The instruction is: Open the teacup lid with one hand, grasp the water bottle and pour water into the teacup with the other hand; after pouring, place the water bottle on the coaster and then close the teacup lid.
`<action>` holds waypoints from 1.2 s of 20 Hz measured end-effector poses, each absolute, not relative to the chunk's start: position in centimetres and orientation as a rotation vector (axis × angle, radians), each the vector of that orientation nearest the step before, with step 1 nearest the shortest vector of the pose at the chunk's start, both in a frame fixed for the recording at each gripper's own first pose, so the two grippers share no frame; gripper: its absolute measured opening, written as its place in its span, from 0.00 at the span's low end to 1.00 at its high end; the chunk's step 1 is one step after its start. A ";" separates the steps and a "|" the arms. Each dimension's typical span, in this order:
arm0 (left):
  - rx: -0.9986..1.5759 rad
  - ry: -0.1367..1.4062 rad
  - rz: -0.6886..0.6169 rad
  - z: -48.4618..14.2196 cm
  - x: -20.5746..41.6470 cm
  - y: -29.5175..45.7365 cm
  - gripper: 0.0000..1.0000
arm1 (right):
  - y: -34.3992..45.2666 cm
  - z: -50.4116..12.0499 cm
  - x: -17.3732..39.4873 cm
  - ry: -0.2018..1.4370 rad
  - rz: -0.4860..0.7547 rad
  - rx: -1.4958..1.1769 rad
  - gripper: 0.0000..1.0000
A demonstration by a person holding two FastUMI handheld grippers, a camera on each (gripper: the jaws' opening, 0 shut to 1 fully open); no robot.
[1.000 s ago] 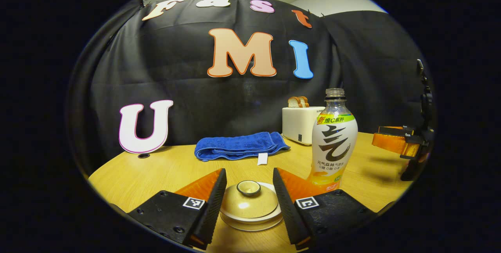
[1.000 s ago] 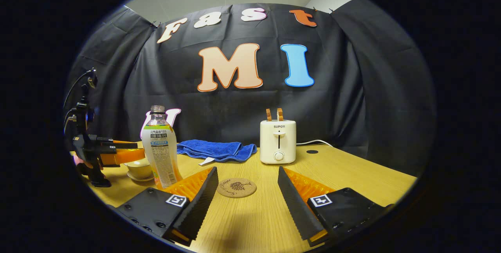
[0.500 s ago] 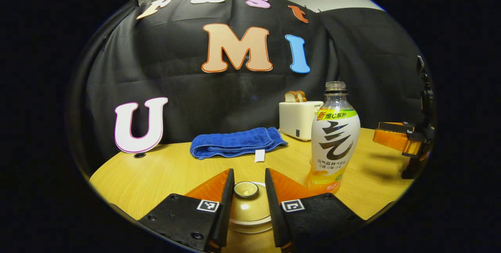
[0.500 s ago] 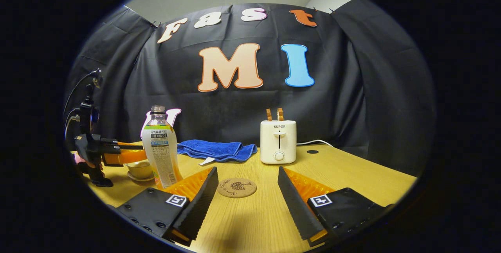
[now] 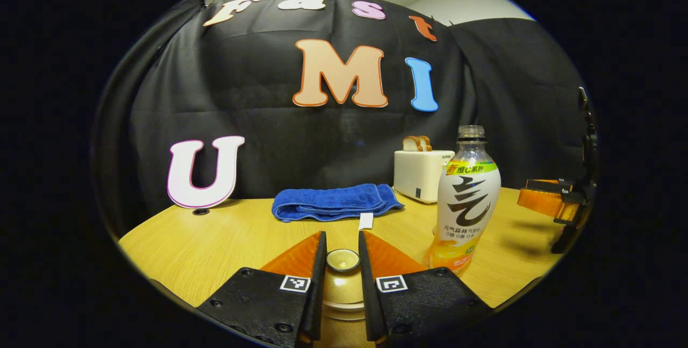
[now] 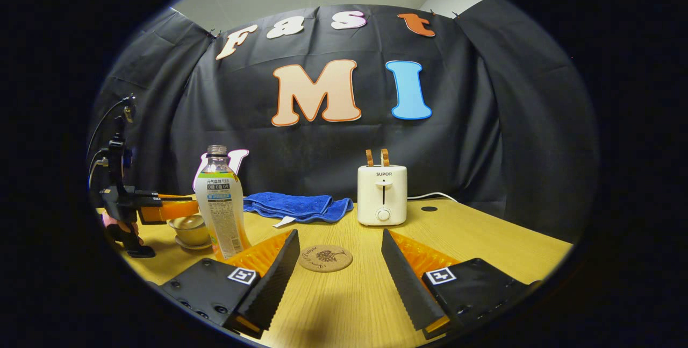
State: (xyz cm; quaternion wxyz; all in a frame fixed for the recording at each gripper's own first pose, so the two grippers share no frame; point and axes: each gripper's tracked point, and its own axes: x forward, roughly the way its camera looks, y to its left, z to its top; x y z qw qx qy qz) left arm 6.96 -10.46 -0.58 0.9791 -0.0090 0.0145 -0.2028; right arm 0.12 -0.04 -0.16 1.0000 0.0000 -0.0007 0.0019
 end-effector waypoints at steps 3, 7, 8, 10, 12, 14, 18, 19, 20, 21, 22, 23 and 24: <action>-0.014 0.004 -0.345 -0.3 7.0 -9.3 0.30 | 0.1 -0.2 0.1 -0.002 0.007 0.000 0.94; -0.009 0.012 -0.255 -0.4 6.4 -6.8 0.30 | 0.0 -0.2 0.1 -0.001 0.007 0.000 0.94; -0.009 0.012 -0.226 -0.4 6.1 -5.8 0.30 | 0.0 -0.2 0.2 -0.002 0.007 0.000 0.94; -0.007 0.014 -0.168 -0.5 5.3 -3.9 0.30 | 0.4 -0.2 0.1 -0.001 0.022 0.001 0.97; -0.010 0.004 -0.107 -0.2 4.4 -1.8 0.30 | 1.7 -0.2 -0.1 0.002 0.086 0.002 0.94; -0.008 0.001 -0.057 -0.2 3.6 -0.1 0.30 | 2.8 -0.3 0.0 0.006 0.145 0.004 0.94; -0.005 0.002 -0.020 -0.3 2.6 1.6 0.30 | 4.5 -0.4 0.2 0.011 0.209 0.008 0.97; -0.005 0.002 -0.018 -0.2 2.4 1.7 0.30 | 5.3 -0.4 0.3 0.013 0.232 0.008 0.94; -0.004 0.002 -0.015 -0.2 2.3 2.0 0.30 | 6.0 -0.4 0.5 0.014 0.254 0.010 0.97; -0.004 0.001 -0.007 -0.1 2.1 2.3 0.29 | 6.6 -0.5 0.7 0.015 0.272 0.010 0.97; -0.003 0.002 0.001 -0.2 2.0 2.6 0.29 | 7.1 -0.5 0.8 0.016 0.288 0.010 0.94; -0.004 0.001 0.013 -0.2 1.8 2.9 0.30 | 7.8 -0.6 0.8 0.016 0.301 0.011 0.94; -0.003 0.002 0.023 -0.2 1.6 3.3 0.30 | 8.3 -0.6 1.0 0.017 0.314 0.012 0.94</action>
